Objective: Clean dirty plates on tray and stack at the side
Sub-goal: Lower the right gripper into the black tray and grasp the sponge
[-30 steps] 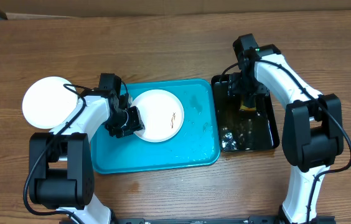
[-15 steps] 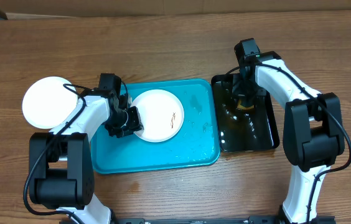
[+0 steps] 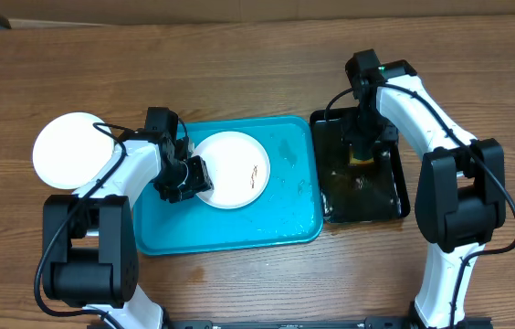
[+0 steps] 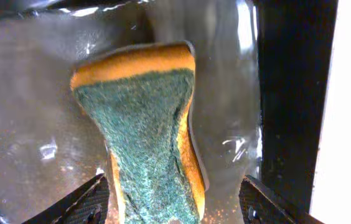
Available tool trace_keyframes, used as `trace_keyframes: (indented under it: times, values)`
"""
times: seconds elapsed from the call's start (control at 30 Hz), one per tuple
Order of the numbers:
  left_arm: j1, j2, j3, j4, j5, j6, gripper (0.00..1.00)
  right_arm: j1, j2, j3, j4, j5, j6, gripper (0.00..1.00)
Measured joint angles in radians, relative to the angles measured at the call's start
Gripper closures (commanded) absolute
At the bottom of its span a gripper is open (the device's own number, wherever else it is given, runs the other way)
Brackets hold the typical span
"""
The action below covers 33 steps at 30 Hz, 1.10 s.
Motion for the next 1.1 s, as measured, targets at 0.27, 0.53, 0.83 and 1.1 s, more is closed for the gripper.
trace_keyframes:
  times: [0.27,0.53,0.83,1.1]
  values:
    - [0.000,0.000,0.000,0.000,0.000,0.000,0.48,0.000,0.000,-0.101,0.075,-0.032,0.020,0.96]
    - [0.000,0.000,0.000,0.001,0.000,0.000,0.48,-0.001,0.000,-0.054,-0.018,-0.049,0.007,0.33]
    - [0.000,0.000,0.000,0.002,0.000,0.000,0.47,-0.001,-0.002,0.087,-0.032,-0.053,-0.025,0.15]
    - [0.000,0.000,0.000,0.002,0.000,-0.001,0.47,-0.003,-0.002,0.007,0.093,-0.078,-0.029,0.46]
